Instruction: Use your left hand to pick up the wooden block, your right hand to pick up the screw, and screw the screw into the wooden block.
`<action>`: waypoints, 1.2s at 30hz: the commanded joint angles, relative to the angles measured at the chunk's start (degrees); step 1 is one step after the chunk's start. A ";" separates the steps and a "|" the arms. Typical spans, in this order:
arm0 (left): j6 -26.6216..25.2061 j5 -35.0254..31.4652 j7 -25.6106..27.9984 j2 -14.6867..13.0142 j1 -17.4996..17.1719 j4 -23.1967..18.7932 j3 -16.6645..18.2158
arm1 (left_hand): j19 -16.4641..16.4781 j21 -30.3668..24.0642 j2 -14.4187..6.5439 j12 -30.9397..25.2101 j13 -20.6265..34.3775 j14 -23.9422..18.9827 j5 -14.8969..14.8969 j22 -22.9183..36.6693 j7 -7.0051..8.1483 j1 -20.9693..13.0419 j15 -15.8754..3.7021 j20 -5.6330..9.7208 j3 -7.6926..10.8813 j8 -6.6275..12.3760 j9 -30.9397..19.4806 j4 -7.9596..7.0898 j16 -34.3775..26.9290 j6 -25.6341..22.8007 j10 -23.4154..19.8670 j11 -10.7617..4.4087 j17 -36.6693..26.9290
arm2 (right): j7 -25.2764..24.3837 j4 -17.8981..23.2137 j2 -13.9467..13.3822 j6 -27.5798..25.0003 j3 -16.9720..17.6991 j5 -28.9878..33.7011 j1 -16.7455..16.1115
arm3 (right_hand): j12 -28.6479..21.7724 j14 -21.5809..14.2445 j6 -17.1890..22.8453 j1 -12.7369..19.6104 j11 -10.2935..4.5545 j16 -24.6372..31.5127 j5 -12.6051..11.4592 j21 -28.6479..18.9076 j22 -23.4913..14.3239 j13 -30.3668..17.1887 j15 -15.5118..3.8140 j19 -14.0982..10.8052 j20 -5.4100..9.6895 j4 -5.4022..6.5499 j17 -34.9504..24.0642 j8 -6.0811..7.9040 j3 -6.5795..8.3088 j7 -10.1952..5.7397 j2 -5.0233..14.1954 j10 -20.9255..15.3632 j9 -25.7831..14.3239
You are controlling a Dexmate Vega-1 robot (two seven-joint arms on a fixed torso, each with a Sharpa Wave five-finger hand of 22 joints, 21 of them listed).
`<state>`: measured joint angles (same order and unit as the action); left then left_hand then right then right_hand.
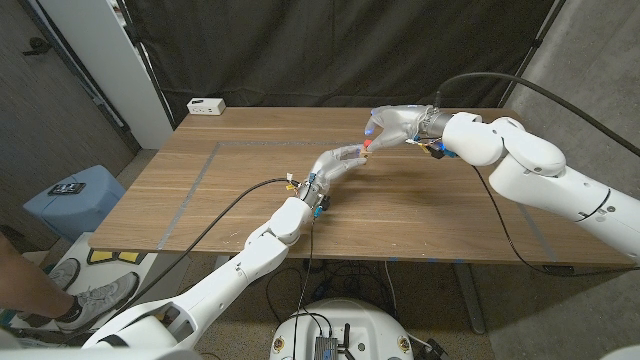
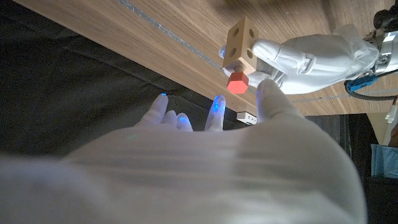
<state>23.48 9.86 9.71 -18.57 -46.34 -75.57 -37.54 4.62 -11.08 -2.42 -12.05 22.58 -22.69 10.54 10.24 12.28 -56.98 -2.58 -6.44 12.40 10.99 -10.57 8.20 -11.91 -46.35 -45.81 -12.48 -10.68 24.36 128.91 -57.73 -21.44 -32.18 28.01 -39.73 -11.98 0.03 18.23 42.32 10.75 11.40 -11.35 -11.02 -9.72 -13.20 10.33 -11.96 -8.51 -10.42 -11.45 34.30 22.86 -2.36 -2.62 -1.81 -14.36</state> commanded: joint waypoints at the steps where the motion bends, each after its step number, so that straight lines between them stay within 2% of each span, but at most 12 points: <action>1: 0.24 -0.16 0.08 0.17 0.16 0.20 -0.13 | 0.07 -0.37 -0.40 -0.27 0.19 -0.28 0.02 0.12 -0.19 0.13 -5.21 -0.38 0.02 0.36 -0.29 0.05 -0.07 0.11 0.15 -0.15 -0.13 | 0.65 -0.53 0.84 -0.45 -0.49 1.30 0.24 | 0.00 0.30 0.90 0.51 0.14 -0.01 0.16 0.03 -0.18 -0.11 0.21 0.17 0.04 0.31 -0.15 -0.04 0.47 0.23 -0.32 0.24 0.16; 16: -0.16 -0.55 0.18 -0.04 0.25 0.03 -0.24 | 0.08 -0.38 -0.38 -0.27 0.20 -0.30 0.02 0.12 -0.15 0.10 -5.22 -0.36 0.00 0.43 -0.29 0.08 -0.07 -0.04 0.17 -0.14 -0.12 | 0.23 -1.20 1.94 -1.50 -0.93 2.30 0.00 | -0.43 -0.23 3.88 1.37 0.40 0.26 0.37 -0.12 -0.20 -0.17 0.21 -0.11 0.04 0.55 -0.18 0.51 1.02 0.61 -0.70 -0.64 0.74; 24: -0.15 -0.53 0.14 -0.11 0.28 0.09 -0.23 | 0.10 -0.39 -0.42 -0.29 0.20 -0.33 0.03 0.12 -0.10 0.06 -5.22 -0.36 0.02 0.42 -0.29 0.10 -0.08 -0.02 0.14 -0.15 -0.12 | -0.32 -1.20 2.42 -2.50 -1.16 2.89 -0.19 | -0.61 -0.46 5.93 0.93 0.41 0.37 0.57 -0.19 -0.22 -0.22 0.29 -0.29 0.08 0.99 -0.26 1.06 0.96 1.46 -1.04 -1.12 0.96; 36: -0.18 -0.58 0.24 -0.10 0.19 0.06 -0.27 | 0.17 -0.42 -0.47 -0.29 0.20 -0.31 0.02 0.12 -0.11 0.09 -5.15 -0.32 0.01 0.39 -0.29 0.08 -0.08 0.05 0.15 -0.15 -0.13 | -1.73 -1.03 2.73 -3.56 -1.00 3.15 -0.91 | -1.10 -1.68 10.41 0.69 0.59 0.81 0.73 -0.47 -0.22 -0.30 -0.01 -1.27 0.14 1.29 -0.44 2.98 1.19 1.96 -1.38 -2.71 0.75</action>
<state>23.39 9.38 9.84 -18.63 -46.11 -75.47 -37.76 4.62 -11.08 -2.42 -12.05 22.58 -22.69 10.54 10.24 12.28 -56.98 -2.58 -6.44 12.40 10.94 -10.55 8.20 -11.91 -46.35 -45.81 -12.48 -10.68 23.65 127.79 -55.40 -24.15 -33.23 30.88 -40.04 -12.81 -1.14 27.62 42.83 11.16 11.75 -10.80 -11.26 -9.72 -13.18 10.43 -12.62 -8.29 -9.51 -11.61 36.77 23.78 -0.36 -3.61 -3.91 -13.36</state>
